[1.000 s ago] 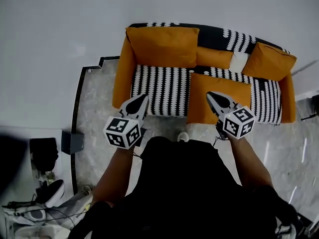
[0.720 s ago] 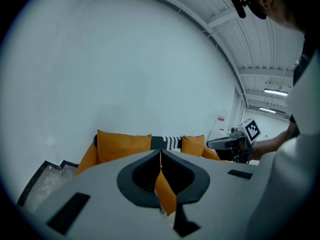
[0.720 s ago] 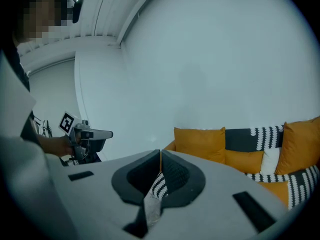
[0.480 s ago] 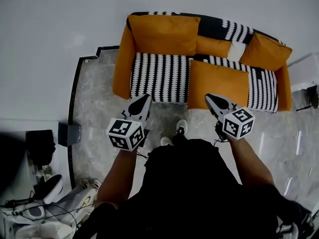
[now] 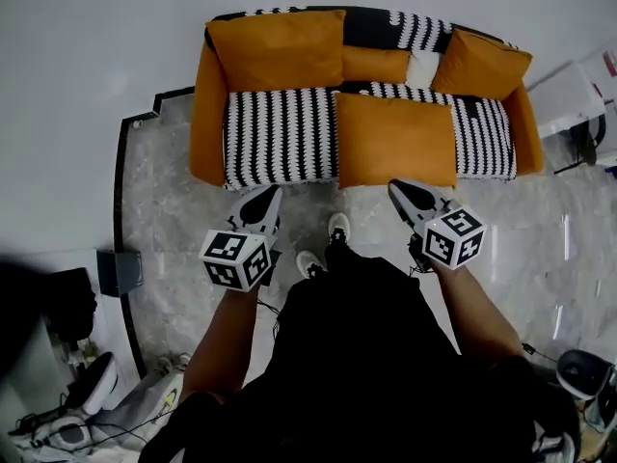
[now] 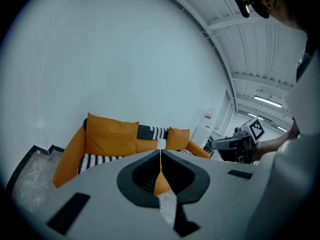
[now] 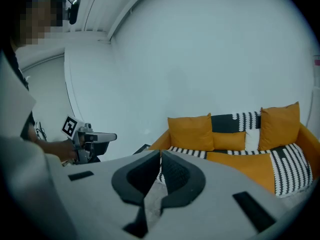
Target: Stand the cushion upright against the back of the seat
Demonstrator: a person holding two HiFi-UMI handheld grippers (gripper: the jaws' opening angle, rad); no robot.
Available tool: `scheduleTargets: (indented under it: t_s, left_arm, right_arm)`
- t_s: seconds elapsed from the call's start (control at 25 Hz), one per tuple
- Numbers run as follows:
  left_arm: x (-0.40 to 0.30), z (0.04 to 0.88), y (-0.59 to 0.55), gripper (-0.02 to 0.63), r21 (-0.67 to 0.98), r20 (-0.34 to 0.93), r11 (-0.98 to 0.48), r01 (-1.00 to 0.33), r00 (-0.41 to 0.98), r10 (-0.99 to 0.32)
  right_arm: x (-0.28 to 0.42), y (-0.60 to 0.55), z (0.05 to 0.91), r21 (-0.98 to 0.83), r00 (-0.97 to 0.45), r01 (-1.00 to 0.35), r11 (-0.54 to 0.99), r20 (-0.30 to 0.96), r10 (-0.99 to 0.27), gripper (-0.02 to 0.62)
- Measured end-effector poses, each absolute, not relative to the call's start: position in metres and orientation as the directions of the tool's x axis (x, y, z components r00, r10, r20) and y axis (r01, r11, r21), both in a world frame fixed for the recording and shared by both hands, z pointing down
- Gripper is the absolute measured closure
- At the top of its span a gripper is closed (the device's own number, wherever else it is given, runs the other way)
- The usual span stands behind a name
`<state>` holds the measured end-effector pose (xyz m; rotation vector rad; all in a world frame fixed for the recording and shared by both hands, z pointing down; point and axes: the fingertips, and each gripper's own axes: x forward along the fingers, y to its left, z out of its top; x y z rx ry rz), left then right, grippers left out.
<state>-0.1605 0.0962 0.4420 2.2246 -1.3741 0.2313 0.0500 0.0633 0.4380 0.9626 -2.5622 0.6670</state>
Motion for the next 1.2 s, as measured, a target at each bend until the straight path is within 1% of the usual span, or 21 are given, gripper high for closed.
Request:
scheduleTargets:
  t_s: [0.28,0.52,0.72,0.96,1.2]
  left_arm:
    - [-0.123,0.435,0.100,0.584,0.291,0.386,-0.433,-0.853,0.519,-0.763]
    - [-0.081,0.436,0.106,0.584,0.260,0.390,-0.447,-0.856,0.516,-0.763]
    - [-0.028,0.443,0.108,0.584,0.242,0.408,-0.414,-0.877,0.479,-0.777]
    - [0.051,0.448,0.116,0.584,0.245,0.419,-0.374,-0.894,0.446,-0.791]
    - [0.088,0.458,0.124,0.584,0.232,0.443,-0.278,-0.932,0.356,-0.823]
  right_arm:
    - [0.094,0.073,0.432,-0.305,-0.679,-0.730,0.611,0.416,-0.604,0.557]
    - [0.141,0.082,0.428,-0.283,-0.682,-0.728,0.625,0.393,-0.616,0.557]
    - [0.210,0.079,0.426,-0.270,-0.682,-0.728,0.630,0.384,-0.623,0.557]
    - [0.319,0.079,0.436,-0.276,-0.666,-0.744,0.608,0.375,-0.645,0.557]
    - [0.404,0.084,0.450,-0.273,-0.655,-0.753,0.598,0.394,-0.645,0.557]
